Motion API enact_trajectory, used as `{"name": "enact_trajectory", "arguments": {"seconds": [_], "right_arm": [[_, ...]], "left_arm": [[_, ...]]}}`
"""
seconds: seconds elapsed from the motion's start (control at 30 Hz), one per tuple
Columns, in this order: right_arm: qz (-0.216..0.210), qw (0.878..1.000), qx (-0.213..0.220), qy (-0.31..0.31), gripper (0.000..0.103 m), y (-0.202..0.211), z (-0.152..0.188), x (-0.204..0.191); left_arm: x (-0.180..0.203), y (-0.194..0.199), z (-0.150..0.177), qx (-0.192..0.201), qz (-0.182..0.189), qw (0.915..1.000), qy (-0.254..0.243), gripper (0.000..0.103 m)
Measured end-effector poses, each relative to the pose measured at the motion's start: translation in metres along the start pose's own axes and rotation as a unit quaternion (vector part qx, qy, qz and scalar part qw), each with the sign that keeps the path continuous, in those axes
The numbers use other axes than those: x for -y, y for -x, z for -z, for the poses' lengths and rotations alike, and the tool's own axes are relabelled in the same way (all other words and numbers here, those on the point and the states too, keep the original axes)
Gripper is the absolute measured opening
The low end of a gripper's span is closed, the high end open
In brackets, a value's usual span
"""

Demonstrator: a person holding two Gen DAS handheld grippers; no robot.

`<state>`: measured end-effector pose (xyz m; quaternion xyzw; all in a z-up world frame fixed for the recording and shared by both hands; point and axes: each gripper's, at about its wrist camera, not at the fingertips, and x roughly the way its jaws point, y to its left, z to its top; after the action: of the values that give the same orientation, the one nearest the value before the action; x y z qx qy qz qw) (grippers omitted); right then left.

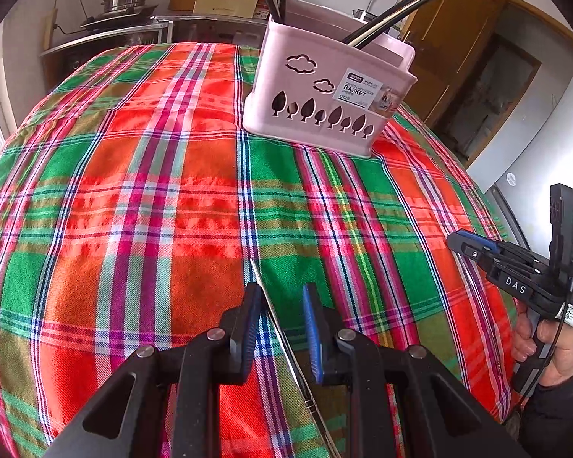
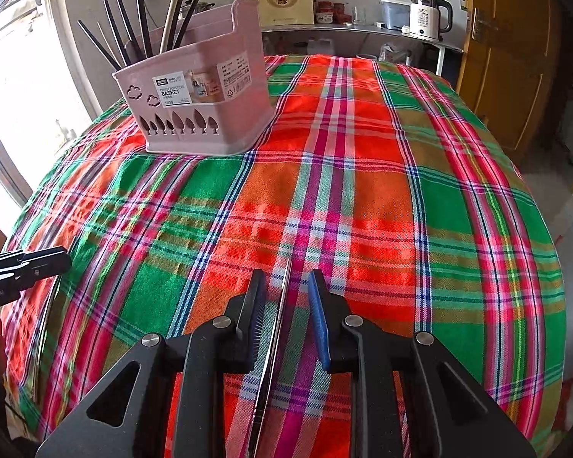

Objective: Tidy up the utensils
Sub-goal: 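Close the left tool on its metal chopstick while the right tool closes on its own, then lift the left tool's metal chopstick upright to the basket while the right tool carries its own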

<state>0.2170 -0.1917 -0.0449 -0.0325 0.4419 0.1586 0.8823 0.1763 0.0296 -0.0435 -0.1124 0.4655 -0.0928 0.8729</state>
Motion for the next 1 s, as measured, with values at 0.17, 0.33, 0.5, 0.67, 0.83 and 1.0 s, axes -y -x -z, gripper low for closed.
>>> {"name": "enact_trajectory", "arguments": {"seconds": [0.17, 0.33, 0.5, 0.67, 0.83, 1.0], "right_arm": [[0.02, 1.0, -0.006, 0.02, 0.016, -0.002, -0.001, -0.007], [0.035, 0.998, -0.016, 0.043, 0.005, -0.004, -0.003, -0.017], [0.044, 0.997, -0.018, 0.053, 0.004, -0.007, -0.006, -0.021], [0.033, 0.998, -0.019, 0.041, 0.004, -0.007, -0.007, -0.017], [0.02, 0.999, -0.009, 0.033, 0.004, -0.001, -0.011, -0.017], [0.009, 0.999, 0.016, 0.032, 0.004, 0.015, -0.019, -0.022]], "left_arm": [[0.01, -0.004, -0.002, 0.001, -0.008, 0.9996, -0.026, 0.022], [0.023, -0.009, -0.003, -0.002, -0.031, 0.9978, -0.058, 0.022], [0.024, -0.014, -0.009, -0.011, -0.041, 0.9971, -0.064, 0.009], [0.02, -0.017, -0.015, -0.019, -0.032, 0.9976, -0.059, 0.008], [0.018, -0.018, -0.021, -0.032, -0.015, 0.9981, -0.051, 0.007], [0.022, -0.006, -0.029, -0.021, -0.008, 0.9984, -0.053, 0.006]]}}
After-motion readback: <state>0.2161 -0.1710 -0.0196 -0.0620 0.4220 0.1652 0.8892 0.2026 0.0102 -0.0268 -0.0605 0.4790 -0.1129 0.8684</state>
